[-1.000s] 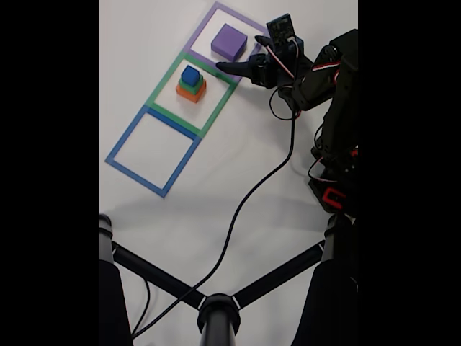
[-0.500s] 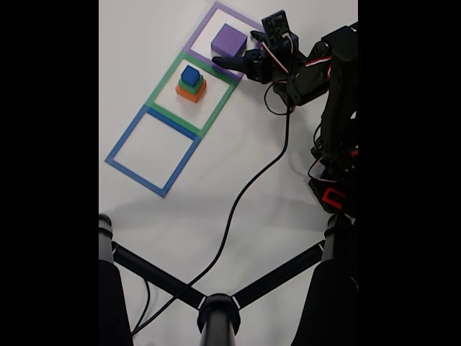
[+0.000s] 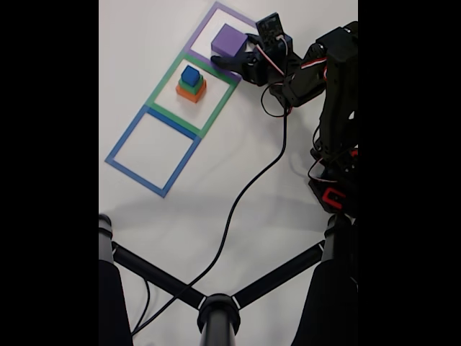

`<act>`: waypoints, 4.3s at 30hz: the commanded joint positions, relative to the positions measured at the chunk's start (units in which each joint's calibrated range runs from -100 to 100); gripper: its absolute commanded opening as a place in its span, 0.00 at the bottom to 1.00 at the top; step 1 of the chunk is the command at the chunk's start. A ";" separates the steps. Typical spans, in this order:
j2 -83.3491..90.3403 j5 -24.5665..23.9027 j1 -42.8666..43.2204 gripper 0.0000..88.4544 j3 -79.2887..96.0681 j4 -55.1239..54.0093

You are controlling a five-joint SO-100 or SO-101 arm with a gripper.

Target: Tower of hanoi

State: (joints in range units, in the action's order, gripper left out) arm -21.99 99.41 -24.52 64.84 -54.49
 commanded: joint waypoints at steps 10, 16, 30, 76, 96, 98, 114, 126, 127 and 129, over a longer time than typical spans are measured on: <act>0.12 0.59 1.38 0.18 -1.28 -1.72; 0.12 0.59 0.92 0.15 -0.82 -2.61; 26.96 0.59 1.15 0.13 5.54 18.84; 76.64 0.59 34.24 0.10 -56.16 137.82; 71.59 0.59 37.52 0.11 2.45 74.28; 68.07 0.59 38.28 0.11 7.08 65.14; 34.57 0.59 43.31 0.11 14.17 21.03; 10.21 0.59 43.62 0.11 3.08 4.11; 9.25 0.59 43.70 0.11 2.63 3.46; 7.25 0.59 44.00 0.11 1.90 2.01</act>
State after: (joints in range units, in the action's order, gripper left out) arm -12.96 99.41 18.46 69.36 -48.96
